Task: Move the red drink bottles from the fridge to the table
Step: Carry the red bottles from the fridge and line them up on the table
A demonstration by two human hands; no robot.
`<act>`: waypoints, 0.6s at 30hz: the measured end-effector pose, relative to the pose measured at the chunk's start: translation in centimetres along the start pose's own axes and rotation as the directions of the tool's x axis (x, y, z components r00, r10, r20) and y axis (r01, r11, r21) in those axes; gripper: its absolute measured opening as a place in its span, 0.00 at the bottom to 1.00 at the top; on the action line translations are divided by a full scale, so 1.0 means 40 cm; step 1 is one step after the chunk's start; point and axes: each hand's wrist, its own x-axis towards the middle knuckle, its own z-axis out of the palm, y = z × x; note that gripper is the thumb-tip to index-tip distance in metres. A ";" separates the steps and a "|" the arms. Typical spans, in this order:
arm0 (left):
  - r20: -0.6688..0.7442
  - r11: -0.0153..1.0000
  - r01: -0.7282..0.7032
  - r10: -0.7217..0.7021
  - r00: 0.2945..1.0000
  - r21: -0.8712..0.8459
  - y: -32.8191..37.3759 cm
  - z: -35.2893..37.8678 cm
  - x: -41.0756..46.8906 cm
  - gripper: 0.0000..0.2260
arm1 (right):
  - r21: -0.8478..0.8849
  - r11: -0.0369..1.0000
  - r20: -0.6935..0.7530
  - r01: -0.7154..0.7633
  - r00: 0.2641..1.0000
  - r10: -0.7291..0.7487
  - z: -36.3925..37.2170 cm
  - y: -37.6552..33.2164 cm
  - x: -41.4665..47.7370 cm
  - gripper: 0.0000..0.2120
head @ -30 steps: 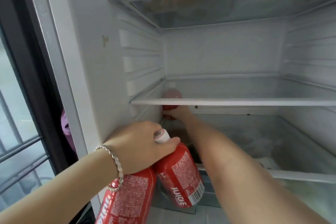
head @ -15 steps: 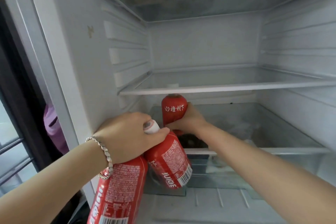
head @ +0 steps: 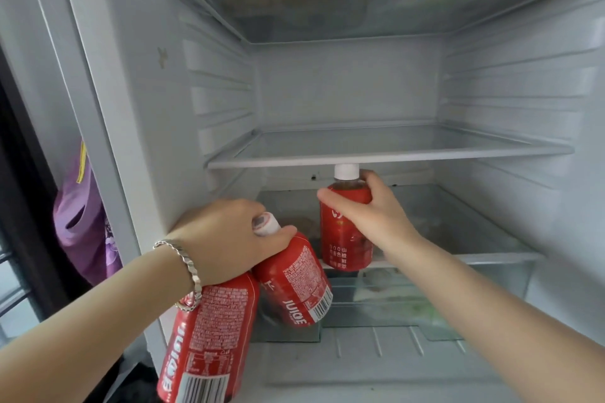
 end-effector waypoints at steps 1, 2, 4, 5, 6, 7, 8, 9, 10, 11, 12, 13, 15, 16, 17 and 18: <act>0.005 1.000 0.000 0.000 1.000 0.003 0.001 0.000 -0.001 0.17 | -0.009 0.999 -0.047 0.031 0.998 -0.032 0.005 -0.009 0.001 0.19; 0.011 1.000 -0.001 0.000 1.000 0.006 0.001 0.000 -0.002 0.17 | -0.028 0.998 -0.084 0.053 0.995 -0.056 0.008 -0.013 0.002 0.14; 0.022 1.000 0.000 -0.001 1.000 0.018 0.002 0.000 -0.003 0.18 | -0.093 0.991 -0.106 0.096 0.989 -0.105 0.005 -0.015 -0.003 0.09; 0.027 1.000 0.002 -0.003 1.000 0.026 0.003 -0.001 -0.002 0.18 | -0.139 0.983 -0.106 0.122 0.985 -0.137 0.002 -0.012 -0.007 0.08; 0.031 1.000 0.005 -0.006 1.000 0.029 0.001 -0.001 -0.002 0.18 | -0.193 0.969 -0.117 0.154 0.977 -0.179 0.000 -0.011 -0.013 0.08; 0.035 1.000 0.008 -0.009 0.999 0.027 0.000 0.000 -0.003 0.18 | -0.262 0.947 -0.143 0.188 0.962 -0.231 -0.004 -0.009 -0.021 0.08; 0.038 1.000 0.006 -0.007 0.999 0.026 -0.002 0.001 -0.003 0.18 | -0.336 0.915 -0.176 0.222 0.940 -0.292 -0.008 -0.009 -0.030 0.09; 0.038 1.000 0.001 -0.002 0.999 0.027 -0.005 0.001 -0.002 0.18 | -0.403 0.880 -0.194 0.252 0.916 -0.351 -0.011 -0.011 -0.039 0.10; 0.037 1.000 -0.005 0.004 0.999 0.029 -0.006 0.002 -0.002 0.19 | -0.455 0.848 -0.189 0.273 0.901 -0.391 -0.014 -0.015 -0.049 0.11; 0.039 0.999 -0.013 0.012 0.999 0.031 -0.009 0.002 -0.002 0.20 | -0.500 0.820 -0.168 0.278 0.898 -0.407 -0.018 -0.023 -0.061 0.12; 0.042 0.999 -0.023 0.021 0.999 0.027 -0.011 0.003 0.000 0.21 | -0.551 0.790 -0.145 0.269 0.901 -0.408 -0.021 -0.031 -0.072 0.12; 0.050 0.999 -0.028 0.027 0.998 0.018 -0.014 0.005 0.000 0.21 | -0.606 0.755 -0.131 0.249 0.905 -0.404 -0.024 -0.040 -0.083 0.12; 0.075 0.999 -0.045 0.045 0.996 -0.007 -0.019 0.008 0.002 0.19 | -0.719 0.671 -0.136 0.183 0.909 -0.394 -0.031 -0.062 -0.101 0.12; 0.080 0.998 -0.054 0.055 0.995 -0.010 -0.020 0.009 0.001 0.18 | -0.771 0.619 -0.128 0.149 0.916 -0.380 -0.034 -0.075 -0.109 0.11; 0.076 0.997 -0.072 0.071 0.995 0.000 -0.016 0.010 -0.003 0.18 | -0.818 0.563 -0.108 0.118 0.930 -0.352 -0.039 -0.088 -0.115 0.11; 0.066 0.995 -0.092 0.090 0.994 0.030 -0.011 0.011 -0.006 0.19 | -0.856 0.508 -0.080 0.097 0.945 -0.316 -0.042 -0.101 -0.120 0.11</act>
